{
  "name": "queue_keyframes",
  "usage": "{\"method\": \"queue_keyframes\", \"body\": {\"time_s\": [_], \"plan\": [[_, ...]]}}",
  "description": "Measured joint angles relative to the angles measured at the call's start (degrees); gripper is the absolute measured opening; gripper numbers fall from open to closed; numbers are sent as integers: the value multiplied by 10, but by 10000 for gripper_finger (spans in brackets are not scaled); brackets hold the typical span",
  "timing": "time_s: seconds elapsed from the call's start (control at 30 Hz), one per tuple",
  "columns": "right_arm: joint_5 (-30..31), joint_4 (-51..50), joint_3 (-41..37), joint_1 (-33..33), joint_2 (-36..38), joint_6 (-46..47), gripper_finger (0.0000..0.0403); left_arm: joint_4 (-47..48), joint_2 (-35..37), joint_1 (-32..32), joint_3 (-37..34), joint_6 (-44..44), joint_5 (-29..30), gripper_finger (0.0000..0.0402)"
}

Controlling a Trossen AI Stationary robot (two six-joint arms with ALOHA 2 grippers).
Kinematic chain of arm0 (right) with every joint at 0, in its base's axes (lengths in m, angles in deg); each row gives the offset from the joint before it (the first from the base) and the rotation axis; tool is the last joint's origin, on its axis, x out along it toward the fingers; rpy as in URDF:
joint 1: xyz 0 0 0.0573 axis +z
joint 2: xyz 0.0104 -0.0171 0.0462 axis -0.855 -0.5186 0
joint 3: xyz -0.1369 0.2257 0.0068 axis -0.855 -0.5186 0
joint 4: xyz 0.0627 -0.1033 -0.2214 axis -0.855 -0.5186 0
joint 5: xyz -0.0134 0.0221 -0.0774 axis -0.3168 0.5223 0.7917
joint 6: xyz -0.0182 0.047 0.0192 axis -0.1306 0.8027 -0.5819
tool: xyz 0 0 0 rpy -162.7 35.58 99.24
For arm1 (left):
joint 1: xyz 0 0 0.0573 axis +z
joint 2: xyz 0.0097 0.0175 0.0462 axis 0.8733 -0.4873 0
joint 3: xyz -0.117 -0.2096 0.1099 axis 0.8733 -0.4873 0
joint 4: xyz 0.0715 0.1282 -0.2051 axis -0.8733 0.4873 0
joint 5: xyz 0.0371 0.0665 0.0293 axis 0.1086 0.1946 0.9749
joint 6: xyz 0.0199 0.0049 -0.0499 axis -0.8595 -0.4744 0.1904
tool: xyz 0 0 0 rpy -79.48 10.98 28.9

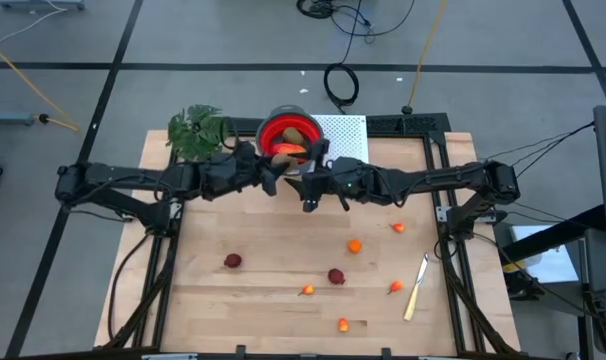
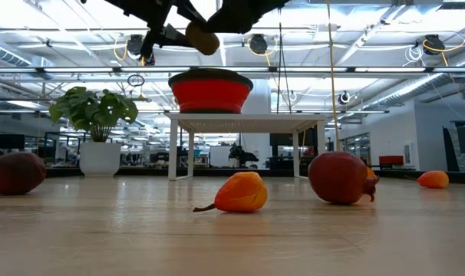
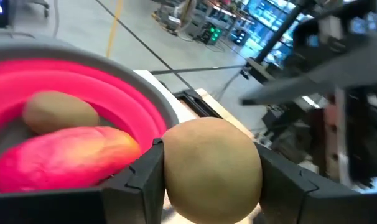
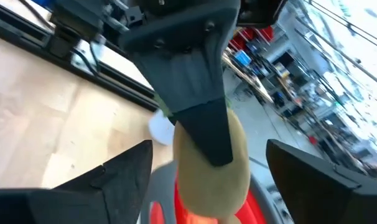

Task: Pick & Place Fruit
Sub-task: Put the kiwi into the red strainer bowl

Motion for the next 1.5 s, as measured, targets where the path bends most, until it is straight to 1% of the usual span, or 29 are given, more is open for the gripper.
{"method": "queue_keyframes", "body": {"time_s": [0.13, 0.2, 0.37, 0.43, 0.67, 0.9, 0.97, 1.03, 1.17, 1.43, 1.5], "plan": [[40, -5, 0, 12, 0, -3, 311, -1, 0, 24, 0, -22, -1, 192], [61, -18, 0, 18, 0, -2, 310, -1, 0, 38, 0, -30, -13, 190], [139, -51, 0, 32, 0, 16, 295, -2, 0, 71, 0, -36, -35, 190], [157, -65, 0, 36, 3, 32, 284, -2, 0, 83, 0, -43, -46, 193], [156, -130, 0, 39, 34, 141, 233, -6, 0, 119, 0, -63, -86, 194], [153, -154, 2, 39, 64, 225, 173, -7, 0, 137, 0, -92, -89, 195], [151, -184, -1, 39, 77, 250, 154, -10, 0, 138, 0, -98, -89, 195], [140, -189, 0, 39, 83, 273, 135, -14, 0, 139, 0, -100, -89, 195], [134, -213, 0, 39, 103, 296, 94, -27, 0, 138, 0, -120, -89, 195], [50, -253, 0, 39, 140, 306, 12, -26, 0, 138, 0, -124, -87, 195], [24, -265, 0, 38, 150, 305, 4, -27, 0, 138, 0, -124, -80, 195]]}}
